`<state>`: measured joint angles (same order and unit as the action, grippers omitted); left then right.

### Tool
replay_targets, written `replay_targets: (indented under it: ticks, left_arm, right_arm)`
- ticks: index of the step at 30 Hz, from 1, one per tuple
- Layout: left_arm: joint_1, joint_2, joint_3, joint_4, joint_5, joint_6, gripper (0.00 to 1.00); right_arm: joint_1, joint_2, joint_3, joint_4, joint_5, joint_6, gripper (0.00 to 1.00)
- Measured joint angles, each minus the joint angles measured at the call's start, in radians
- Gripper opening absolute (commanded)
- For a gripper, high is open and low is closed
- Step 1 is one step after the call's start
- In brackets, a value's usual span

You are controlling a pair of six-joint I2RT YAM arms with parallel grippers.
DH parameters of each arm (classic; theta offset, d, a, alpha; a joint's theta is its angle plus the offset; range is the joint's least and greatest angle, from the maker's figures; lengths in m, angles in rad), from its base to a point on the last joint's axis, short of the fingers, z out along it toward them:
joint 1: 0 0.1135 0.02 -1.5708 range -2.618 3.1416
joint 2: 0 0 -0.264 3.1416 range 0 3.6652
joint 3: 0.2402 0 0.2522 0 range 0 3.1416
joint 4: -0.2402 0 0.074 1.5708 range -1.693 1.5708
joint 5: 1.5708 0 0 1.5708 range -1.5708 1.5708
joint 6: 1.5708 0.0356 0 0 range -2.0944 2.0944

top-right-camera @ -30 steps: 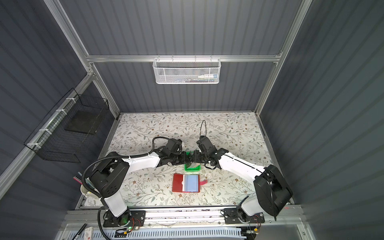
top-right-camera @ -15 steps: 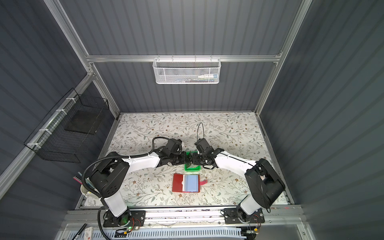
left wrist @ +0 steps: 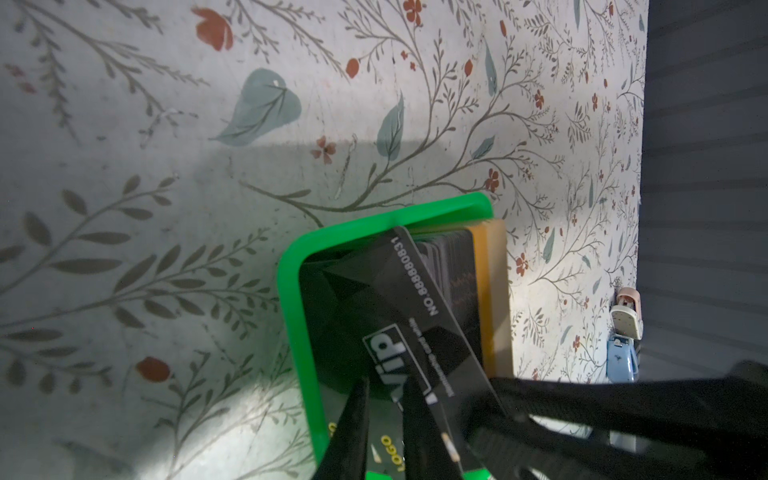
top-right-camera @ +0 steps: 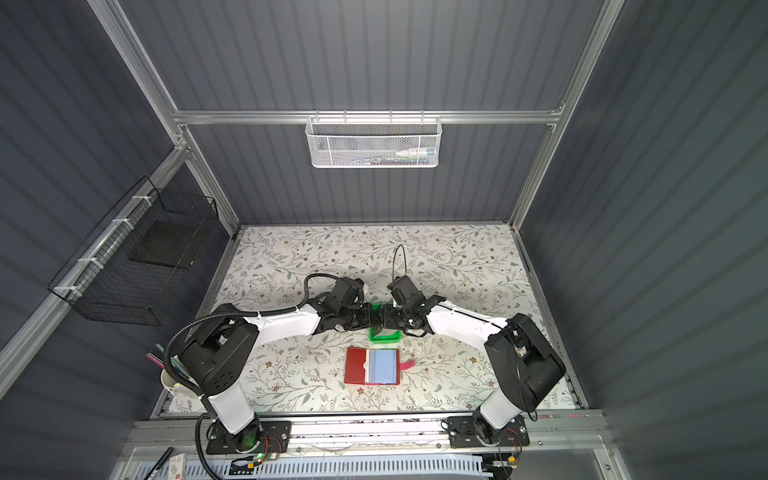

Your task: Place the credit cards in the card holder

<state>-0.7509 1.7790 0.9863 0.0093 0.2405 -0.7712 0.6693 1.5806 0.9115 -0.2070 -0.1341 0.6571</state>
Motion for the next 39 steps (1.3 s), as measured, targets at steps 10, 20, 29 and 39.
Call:
replay_targets:
  ticks: [10, 20, 29, 39]
  left_arm:
    - [-0.001, -0.062, -0.043, -0.012, -0.005, -0.022, 0.22]
    - [0.000, -0.249, -0.128, -0.014, -0.012, -0.024, 0.31]
    - [0.000, -0.490, -0.294, 0.080, -0.012, -0.029, 0.44]
    - [0.000, -0.625, -0.384, 0.117, 0.048, -0.107, 0.52]
  right_arm:
    - [0.005, -0.019, 0.007, 0.004, -0.009, 0.018, 0.01]
    - [0.021, -0.182, -0.037, -0.004, 0.022, 0.052, 0.00]
    - [0.032, -0.408, -0.171, -0.038, 0.061, 0.085, 0.00]
    - [0.041, -0.648, -0.300, -0.049, 0.063, 0.124, 0.00]
